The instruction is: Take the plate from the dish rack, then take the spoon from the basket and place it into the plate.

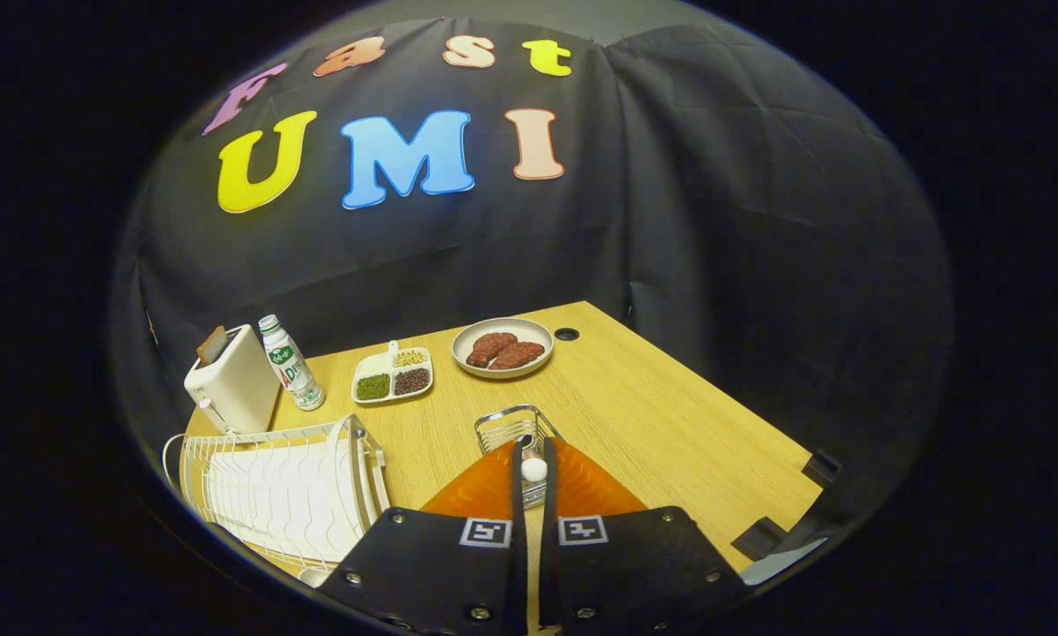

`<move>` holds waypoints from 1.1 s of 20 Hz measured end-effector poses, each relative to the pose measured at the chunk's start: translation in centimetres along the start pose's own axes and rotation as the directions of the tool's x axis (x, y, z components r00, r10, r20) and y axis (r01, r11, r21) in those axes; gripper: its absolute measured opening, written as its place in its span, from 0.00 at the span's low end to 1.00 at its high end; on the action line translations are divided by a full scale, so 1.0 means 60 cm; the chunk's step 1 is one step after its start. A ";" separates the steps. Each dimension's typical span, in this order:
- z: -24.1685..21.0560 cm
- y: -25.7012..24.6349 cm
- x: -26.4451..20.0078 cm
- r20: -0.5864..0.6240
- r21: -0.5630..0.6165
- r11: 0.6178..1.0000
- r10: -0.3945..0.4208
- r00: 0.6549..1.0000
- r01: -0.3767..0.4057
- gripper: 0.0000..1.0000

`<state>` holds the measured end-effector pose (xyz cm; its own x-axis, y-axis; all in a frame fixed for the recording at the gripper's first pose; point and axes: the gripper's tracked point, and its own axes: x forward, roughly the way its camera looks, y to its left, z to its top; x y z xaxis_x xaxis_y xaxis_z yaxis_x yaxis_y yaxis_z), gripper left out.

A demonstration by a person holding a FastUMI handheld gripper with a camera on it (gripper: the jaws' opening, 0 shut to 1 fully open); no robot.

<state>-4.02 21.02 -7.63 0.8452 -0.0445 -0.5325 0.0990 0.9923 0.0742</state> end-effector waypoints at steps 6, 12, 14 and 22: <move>0.037 0.059 -0.096 0.076 -0.091 0.993 0.076 0.994 -0.069 0.05; 0.034 0.168 -0.201 0.105 -0.169 0.961 0.239 0.965 -0.219 0.05; 0.017 0.202 -0.237 0.094 -0.193 0.942 0.295 0.951 -0.273 0.05; -0.101 0.275 -0.340 -0.025 -0.252 0.868 0.437 0.899 -0.428 0.05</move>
<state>-22.85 39.02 -0.66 0.7903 0.3963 -0.4672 -0.4088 0.9091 0.0796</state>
